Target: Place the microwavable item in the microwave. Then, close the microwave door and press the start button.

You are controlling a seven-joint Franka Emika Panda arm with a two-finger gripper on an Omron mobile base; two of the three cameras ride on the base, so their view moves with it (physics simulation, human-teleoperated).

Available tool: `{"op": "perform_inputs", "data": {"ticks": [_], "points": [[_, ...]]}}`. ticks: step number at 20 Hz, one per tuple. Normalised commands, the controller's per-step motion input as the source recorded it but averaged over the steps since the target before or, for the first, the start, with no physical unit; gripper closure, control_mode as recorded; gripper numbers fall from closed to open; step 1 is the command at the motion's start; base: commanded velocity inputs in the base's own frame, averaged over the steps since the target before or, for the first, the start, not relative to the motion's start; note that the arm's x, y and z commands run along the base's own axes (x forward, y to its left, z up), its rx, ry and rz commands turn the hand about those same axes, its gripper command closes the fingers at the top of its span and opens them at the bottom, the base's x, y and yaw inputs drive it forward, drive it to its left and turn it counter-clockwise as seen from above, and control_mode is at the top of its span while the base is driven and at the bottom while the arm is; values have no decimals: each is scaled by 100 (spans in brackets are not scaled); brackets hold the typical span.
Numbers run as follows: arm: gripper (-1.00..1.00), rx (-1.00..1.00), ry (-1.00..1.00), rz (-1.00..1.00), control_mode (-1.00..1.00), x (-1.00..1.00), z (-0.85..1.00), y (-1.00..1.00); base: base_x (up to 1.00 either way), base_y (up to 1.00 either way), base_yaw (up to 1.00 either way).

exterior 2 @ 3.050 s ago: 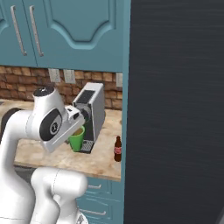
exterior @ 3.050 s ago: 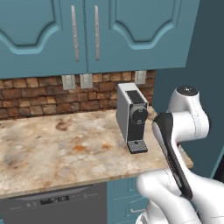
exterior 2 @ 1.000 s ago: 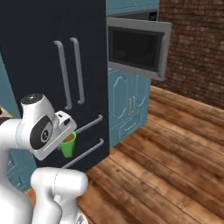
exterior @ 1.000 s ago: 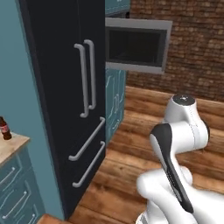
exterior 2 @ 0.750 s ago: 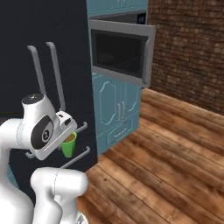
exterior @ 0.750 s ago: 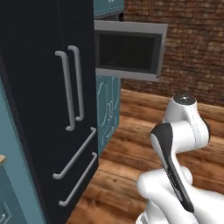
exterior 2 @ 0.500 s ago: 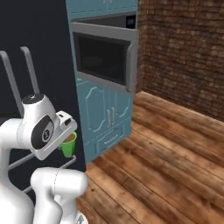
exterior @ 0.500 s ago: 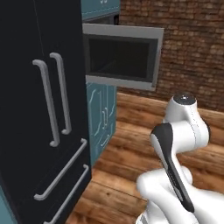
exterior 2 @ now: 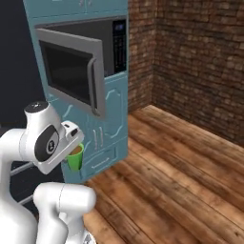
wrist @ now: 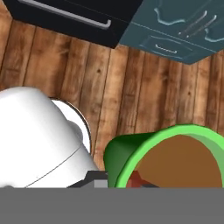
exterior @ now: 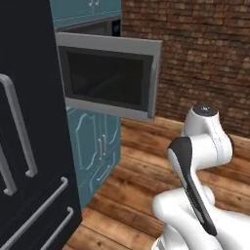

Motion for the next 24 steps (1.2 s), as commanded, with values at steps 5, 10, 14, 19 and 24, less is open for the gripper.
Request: {"op": "perform_inputs", "data": {"ticks": [5,10,14,19,24], "points": [[100,0,0,0,100,0,0,0,9,-100,28],[100,0,0,0,100,0,0,0,55,-96,42],[100,0,0,0,100,0,0,0,80,-79,50],[100,0,0,0,100,0,0,0,85,-73,53],[100,0,0,0,100,0,0,0,96,-54,59]]}}
